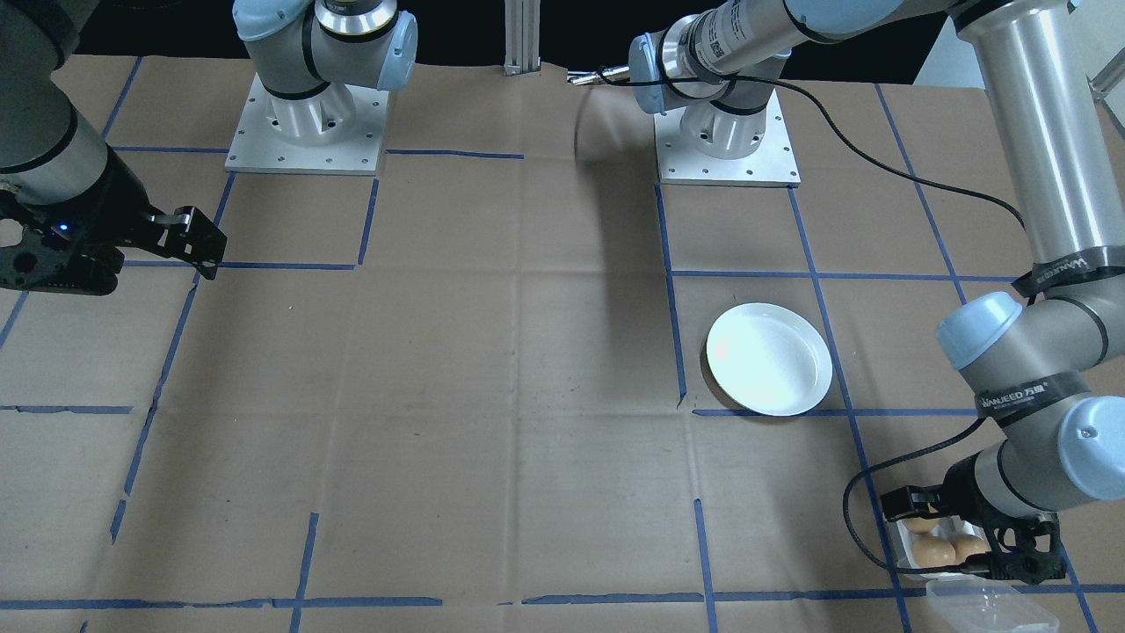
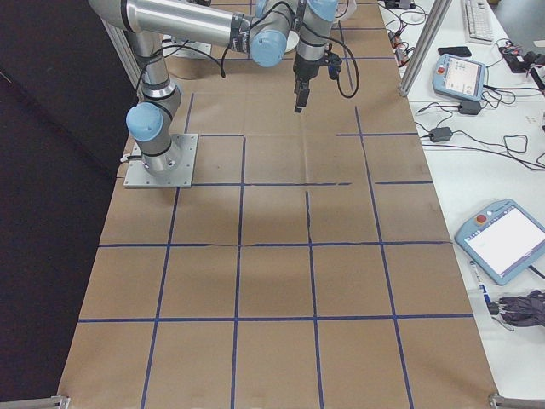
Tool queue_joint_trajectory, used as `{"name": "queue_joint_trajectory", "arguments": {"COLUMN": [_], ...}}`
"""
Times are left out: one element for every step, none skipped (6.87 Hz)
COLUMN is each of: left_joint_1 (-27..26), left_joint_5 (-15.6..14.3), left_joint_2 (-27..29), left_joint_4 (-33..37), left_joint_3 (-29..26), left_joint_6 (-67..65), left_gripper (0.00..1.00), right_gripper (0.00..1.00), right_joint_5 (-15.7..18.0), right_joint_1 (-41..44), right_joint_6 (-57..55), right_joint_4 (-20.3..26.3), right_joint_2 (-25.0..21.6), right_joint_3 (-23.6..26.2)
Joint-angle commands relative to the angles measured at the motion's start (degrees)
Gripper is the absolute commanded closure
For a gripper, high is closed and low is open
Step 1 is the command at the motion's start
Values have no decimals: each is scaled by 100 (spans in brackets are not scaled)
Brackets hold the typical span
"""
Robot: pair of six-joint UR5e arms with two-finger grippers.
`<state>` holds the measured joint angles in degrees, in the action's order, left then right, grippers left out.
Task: Place egg on plate
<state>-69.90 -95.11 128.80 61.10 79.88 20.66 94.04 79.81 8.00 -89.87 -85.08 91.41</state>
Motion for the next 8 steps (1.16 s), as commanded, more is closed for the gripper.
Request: {"name": "queue_joint_trajectory", "arguments": {"left_joint_1": [-6,2,2,2,2,2,2,2], "left_joint_5": [-42,-7,10,19,19,19,19,19], "left_joint_2": [-118,-118,-101,-74,-83,-83,-100,-109], "left_joint_4": [-28,-28,-28,-45,-46,-46,-46,-54], "left_joint_3": [80,97,124,124,115,115,106,98], "left_joint_6": [17,8,8,8,0,-9,-27,-44], "left_gripper": [2,3,16,19,34,45,50,57], "right_gripper": [0,0,0,0,0,0,0,0], "right_joint_5": [0,0,0,0,0,0,0,0], "right_joint_1": [0,0,0,0,0,0,0,0], "right_joint_6": [0,0,0,0,0,0,0,0], "right_joint_4": [-5,4,4,4,4,4,4,4], "right_joint_2": [0,0,0,0,0,0,0,0], "right_joint_3": [0,0,0,0,0,0,0,0]}}
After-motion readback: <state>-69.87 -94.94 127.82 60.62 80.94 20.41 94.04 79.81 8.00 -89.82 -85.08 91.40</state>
